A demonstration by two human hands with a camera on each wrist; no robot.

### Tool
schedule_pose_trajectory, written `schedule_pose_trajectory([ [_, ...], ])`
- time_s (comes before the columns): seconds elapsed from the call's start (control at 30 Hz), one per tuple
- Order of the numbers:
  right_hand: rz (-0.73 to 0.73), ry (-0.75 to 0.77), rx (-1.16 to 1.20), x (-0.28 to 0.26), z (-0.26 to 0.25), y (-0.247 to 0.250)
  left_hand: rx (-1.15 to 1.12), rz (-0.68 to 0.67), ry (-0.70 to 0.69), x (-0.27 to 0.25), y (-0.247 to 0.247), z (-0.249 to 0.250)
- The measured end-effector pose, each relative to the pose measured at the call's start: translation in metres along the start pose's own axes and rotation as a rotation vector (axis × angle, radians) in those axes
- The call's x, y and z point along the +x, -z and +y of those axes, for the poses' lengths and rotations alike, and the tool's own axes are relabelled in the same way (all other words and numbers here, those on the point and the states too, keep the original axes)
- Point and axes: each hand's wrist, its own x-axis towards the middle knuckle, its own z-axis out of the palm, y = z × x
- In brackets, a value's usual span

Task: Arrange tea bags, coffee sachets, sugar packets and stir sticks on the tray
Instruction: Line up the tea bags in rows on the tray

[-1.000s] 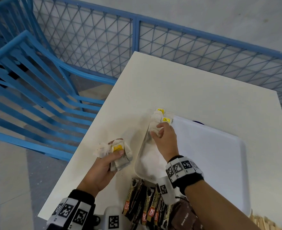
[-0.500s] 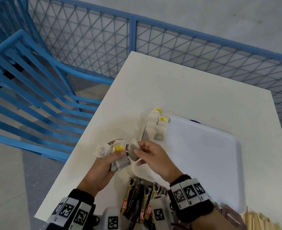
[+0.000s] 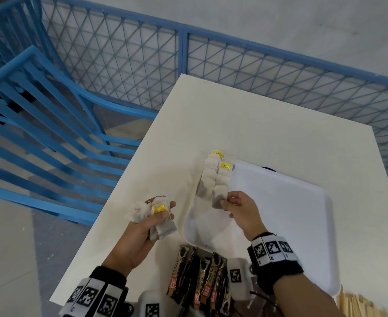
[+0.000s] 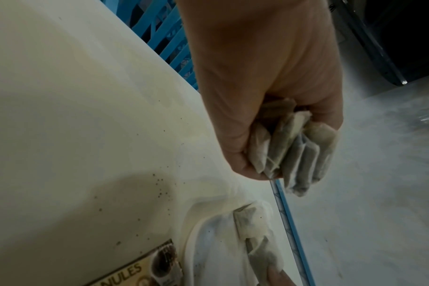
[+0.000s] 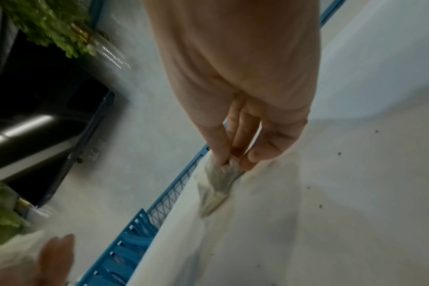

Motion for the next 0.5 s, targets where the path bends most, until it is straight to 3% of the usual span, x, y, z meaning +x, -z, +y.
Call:
schedule_pose_trajectory([
  [0.27, 0.139, 0.064, -0.12, 0.023, 0.004, -0.006, -0.015, 0.009, -0.003, 0.0, 0.0, -0.001],
  [0.5, 0.173, 0.112, -0.169, 0.027, 0.006, -0.014, -0.026, 0.015, 0.005, 0.0, -0.002, -0.004],
])
